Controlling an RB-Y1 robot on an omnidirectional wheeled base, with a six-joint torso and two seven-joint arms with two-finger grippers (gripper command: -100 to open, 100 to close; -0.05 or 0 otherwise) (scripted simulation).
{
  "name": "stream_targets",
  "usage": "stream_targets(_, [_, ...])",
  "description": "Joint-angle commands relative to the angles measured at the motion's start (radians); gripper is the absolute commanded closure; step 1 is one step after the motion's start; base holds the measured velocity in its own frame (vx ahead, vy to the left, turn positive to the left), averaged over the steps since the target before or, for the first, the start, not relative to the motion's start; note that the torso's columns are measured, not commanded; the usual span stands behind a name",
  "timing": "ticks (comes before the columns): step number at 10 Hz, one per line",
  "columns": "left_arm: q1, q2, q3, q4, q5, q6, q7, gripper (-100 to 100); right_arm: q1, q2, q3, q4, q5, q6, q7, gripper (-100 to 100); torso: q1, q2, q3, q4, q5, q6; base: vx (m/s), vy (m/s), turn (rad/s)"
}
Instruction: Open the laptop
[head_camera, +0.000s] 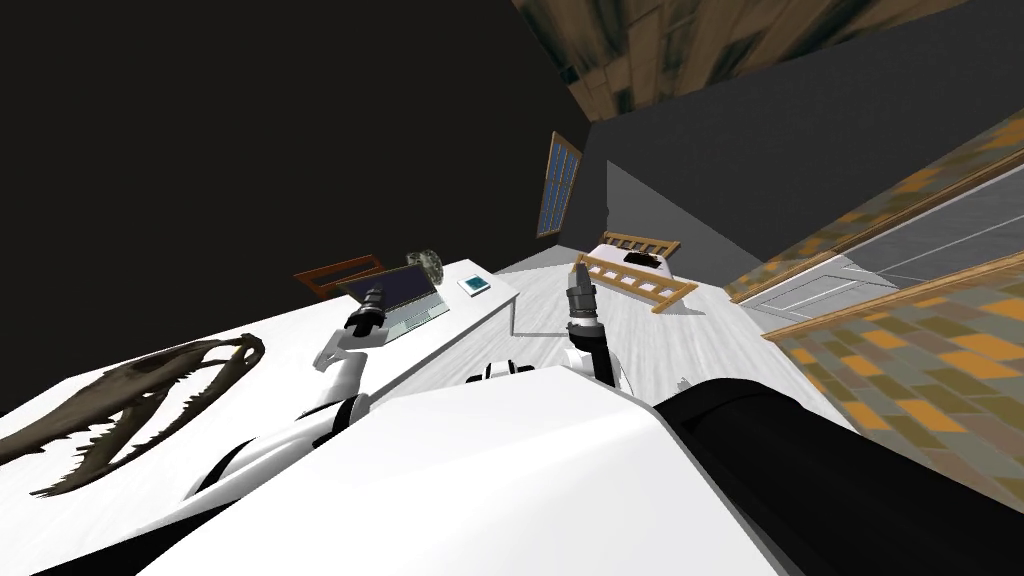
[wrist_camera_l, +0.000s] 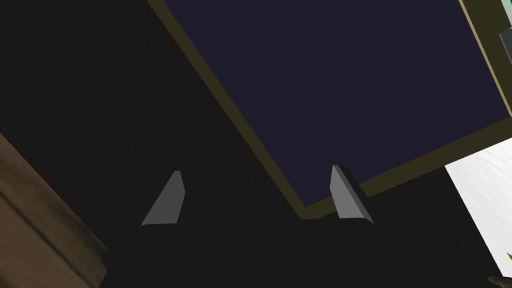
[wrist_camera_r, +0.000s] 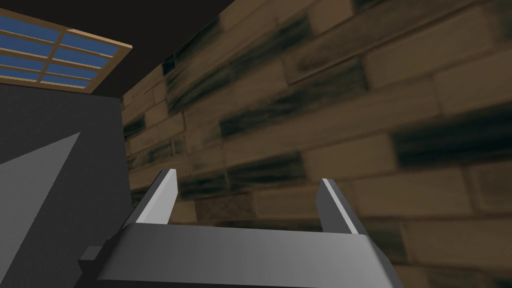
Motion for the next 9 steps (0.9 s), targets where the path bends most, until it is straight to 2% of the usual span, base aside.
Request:
stream_targets(1, [-0.042,0.042,0.028,0.078,-0.01,0.005,0.013,-100,0.0,0.0,0.0,0.0,0.0,0.0,0.0,0,0.0,0.0,0.0,0.0,0.0,0.0,-0.019,0.038,-0.143])
stream_targets(2, [-0.042,0.042,0.028,0.102,-0.01,0.005,0.013,-100,0.0,0.0,0.0,0.0,0.0,0.0,0.0,0,0.0,0.0,0.0,0.0,0.0,0.0,-0.016,0.036,-0.074])
stream_targets(3, [-0.063,0.069,0.044,0.143,-0.016,0.011,0.022,-100,0.0,0.0,0.0,0.0,0.0,0.0,0.0,0,0.0,0.0,0.0,0.0,0.0,0.0,-0.02,0.038,-0.138])
stream_targets(4, [-0.063,0.069,0.044,0.15,-0.016,0.011,0.022,-100,0.0,0.0,0.0,0.0,0.0,0.0,0.0,0,0.0,0.0,0.0,0.0,0.0,0.0,-0.018,0.034,-0.072])
stream_targets(5, [-0.083,0.094,0.059,0.191,-0.021,0.016,0.03,-100,0.0,0.0,0.0,0.0,0.0,0.0,0.0,0,-0.001,0.0,0.0,0.0,0.0,0.0,-0.02,0.031,-0.109])
stream_targets(6, [-0.083,0.094,0.059,0.196,-0.021,0.016,0.03,-100,0.0,0.0,0.0,0.0,0.0,0.0,0.0,0,-0.001,0.0,0.0,0.0,0.0,0.0,-0.016,0.029,-0.061])
stream_targets(8, [-0.117,0.144,0.086,0.266,-0.029,0.025,0.046,-100,0.0,0.0,0.0,0.0,0.0,0.0,0.0,0,0.0,0.0,0.0,0.0,0.0,0.0,-0.017,0.046,-0.129])
stream_targets(9, [-0.117,0.144,0.086,0.28,-0.029,0.025,0.046,-100,0.0,0.0,0.0,0.0,0.0,0.0,0.0,0,0.001,0.0,0.0,0.0,0.0,0.0,-0.011,0.046,-0.062])
